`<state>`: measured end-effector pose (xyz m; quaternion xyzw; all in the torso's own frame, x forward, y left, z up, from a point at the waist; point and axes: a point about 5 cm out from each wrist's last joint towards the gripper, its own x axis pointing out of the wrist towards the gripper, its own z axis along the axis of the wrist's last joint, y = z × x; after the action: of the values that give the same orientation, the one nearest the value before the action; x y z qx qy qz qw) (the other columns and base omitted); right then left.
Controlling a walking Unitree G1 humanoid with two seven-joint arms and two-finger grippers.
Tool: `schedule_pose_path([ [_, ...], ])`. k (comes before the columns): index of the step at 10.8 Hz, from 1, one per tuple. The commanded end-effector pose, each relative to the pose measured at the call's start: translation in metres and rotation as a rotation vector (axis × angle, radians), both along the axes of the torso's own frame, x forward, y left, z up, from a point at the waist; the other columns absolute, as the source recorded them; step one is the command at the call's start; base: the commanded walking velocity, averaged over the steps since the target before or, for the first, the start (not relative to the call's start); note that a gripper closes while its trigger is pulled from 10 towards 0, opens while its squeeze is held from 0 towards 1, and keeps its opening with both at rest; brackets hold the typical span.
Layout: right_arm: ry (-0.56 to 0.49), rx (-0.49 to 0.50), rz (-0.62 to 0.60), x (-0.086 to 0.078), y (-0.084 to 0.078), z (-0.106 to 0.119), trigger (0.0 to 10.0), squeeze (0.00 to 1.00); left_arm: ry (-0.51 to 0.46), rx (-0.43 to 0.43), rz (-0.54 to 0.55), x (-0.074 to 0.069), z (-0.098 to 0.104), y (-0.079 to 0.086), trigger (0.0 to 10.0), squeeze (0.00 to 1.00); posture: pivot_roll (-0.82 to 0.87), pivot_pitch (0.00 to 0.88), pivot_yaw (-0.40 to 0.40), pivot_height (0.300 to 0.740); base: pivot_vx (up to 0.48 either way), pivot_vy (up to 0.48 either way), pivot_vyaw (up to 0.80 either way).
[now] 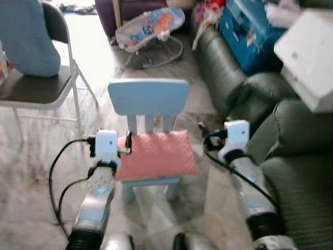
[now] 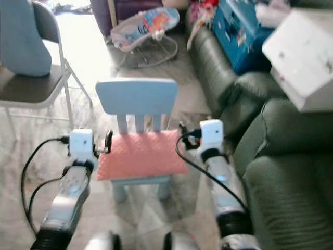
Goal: Move the pillow to the sofa
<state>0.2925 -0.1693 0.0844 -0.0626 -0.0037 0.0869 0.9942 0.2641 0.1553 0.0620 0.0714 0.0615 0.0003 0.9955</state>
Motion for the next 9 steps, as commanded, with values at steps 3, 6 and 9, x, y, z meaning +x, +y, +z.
schedule_pose_path([
  [3, 0.075, 0.072, -0.061, -0.026, 0.001, -0.022, 10.0, 0.0, 0.091, 0.101, -0.014, -0.027, -0.015, 0.031, 10.0, 0.0, 0.0, 0.087, 0.011, 0.74, 0.0, 0.0, 0.0],
  [6, 0.085, 0.135, -0.137, -0.043, 0.007, -0.034, 10.0, 0.0, 0.083, 0.096, 0.082, -0.026, -0.012, 0.04, 10.0, 0.0, -0.01, 0.103, -0.02, 0.74, 0.0, 0.0, 0.27],
  [9, 0.092, 0.107, -0.102, -0.037, 0.006, -0.033, 10.0, 0.0, 0.09, 0.084, 0.088, -0.027, -0.015, 0.032, 10.0, 0.0, 0.0, 0.094, -0.049, 0.74, 0.0, 0.0, 0.79],
])
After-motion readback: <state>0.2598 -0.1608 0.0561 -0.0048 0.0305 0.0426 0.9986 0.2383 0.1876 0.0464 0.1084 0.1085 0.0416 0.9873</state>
